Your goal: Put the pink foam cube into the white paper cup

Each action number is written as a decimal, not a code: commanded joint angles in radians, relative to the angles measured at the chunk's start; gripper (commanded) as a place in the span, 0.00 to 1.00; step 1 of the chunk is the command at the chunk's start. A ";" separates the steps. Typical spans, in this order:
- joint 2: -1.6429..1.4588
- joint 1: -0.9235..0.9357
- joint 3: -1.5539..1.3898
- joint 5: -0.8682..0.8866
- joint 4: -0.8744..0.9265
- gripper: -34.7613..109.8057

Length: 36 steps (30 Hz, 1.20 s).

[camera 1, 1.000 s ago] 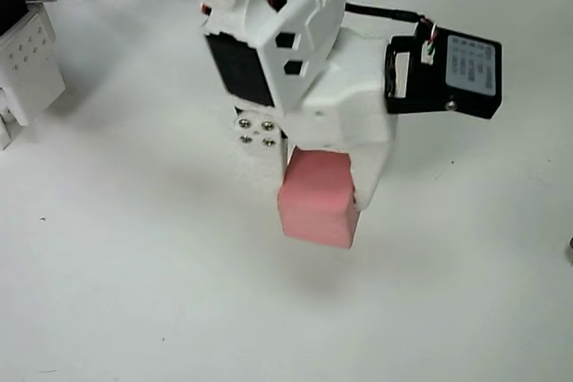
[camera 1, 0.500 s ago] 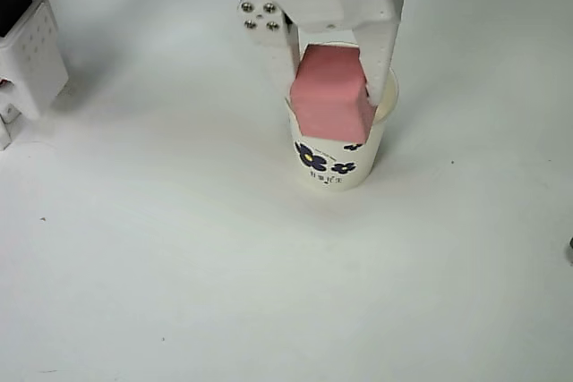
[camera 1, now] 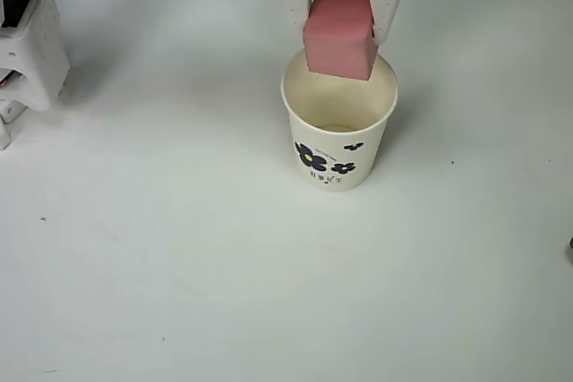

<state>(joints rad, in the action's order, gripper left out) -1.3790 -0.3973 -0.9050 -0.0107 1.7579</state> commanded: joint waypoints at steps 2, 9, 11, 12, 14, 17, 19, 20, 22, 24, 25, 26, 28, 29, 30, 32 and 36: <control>-0.126 -0.032 -0.005 0.029 0.009 0.35; -0.155 -0.040 -0.078 0.063 0.009 0.51; -0.155 -0.041 -0.083 0.063 0.009 0.55; -0.155 -0.041 -0.083 0.063 0.009 0.57; -0.156 -0.041 -0.083 0.058 0.009 0.58; -0.158 -0.038 -0.083 0.048 0.009 0.59; -0.160 -0.034 -0.083 0.040 0.009 0.59; -0.161 -0.032 -0.083 0.037 0.009 0.59; -0.169 -0.029 -0.083 0.032 0.009 0.59; -0.181 -0.025 -0.083 0.023 0.009 0.59; -0.189 -0.018 -0.087 0.023 0.009 0.59; -0.196 -0.012 -0.095 0.021 0.009 0.59; -0.221 0.002 -0.121 0.017 0.009 0.60; -0.235 0.009 -0.147 0.021 0.009 0.60; -0.253 0.018 -0.176 0.028 0.009 0.59; -0.302 0.034 -0.244 0.049 0.009 0.57; -0.442 0.058 -0.400 0.089 0.006 0.42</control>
<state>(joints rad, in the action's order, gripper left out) -1.6137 -0.3467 -1.2318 0.0460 1.7579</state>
